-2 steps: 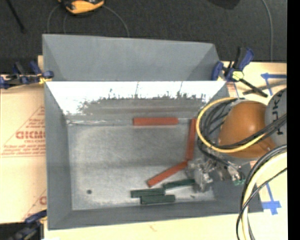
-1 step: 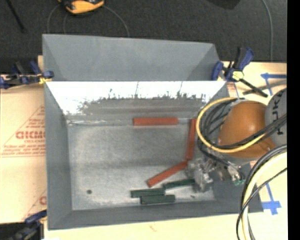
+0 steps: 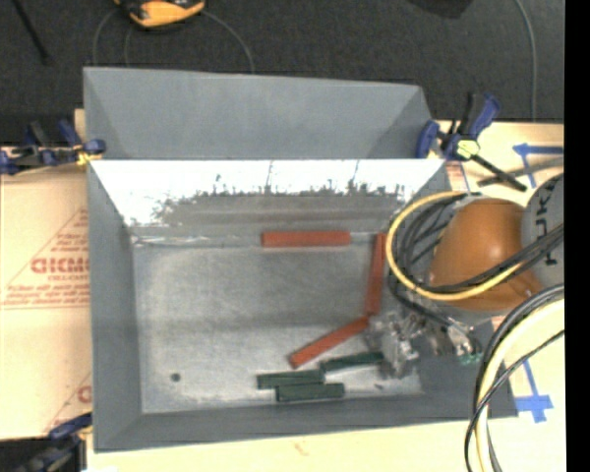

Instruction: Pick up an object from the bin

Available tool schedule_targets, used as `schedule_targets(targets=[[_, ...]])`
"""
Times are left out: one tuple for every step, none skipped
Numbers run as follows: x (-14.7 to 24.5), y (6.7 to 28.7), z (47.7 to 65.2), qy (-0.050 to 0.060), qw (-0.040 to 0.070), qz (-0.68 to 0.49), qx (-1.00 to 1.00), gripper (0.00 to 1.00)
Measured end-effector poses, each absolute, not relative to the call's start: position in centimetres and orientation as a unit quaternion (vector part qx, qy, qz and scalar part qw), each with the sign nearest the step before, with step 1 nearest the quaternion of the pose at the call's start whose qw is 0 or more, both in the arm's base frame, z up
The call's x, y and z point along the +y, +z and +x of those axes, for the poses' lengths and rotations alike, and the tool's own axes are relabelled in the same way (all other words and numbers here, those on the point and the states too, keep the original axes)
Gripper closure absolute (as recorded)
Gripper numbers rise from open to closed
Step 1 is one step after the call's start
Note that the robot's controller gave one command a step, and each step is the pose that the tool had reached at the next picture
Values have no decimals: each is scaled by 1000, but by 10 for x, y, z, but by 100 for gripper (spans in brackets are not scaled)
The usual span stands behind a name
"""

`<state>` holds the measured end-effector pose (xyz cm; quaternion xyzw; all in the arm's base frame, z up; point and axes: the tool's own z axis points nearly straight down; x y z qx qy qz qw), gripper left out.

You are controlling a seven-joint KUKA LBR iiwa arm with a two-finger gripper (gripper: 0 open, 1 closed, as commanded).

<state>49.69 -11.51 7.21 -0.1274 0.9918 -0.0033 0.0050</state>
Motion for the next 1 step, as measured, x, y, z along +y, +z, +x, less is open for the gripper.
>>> schedule_targets(targets=[[-96, 96, 513, -1, 2, -267, 964, 100]])
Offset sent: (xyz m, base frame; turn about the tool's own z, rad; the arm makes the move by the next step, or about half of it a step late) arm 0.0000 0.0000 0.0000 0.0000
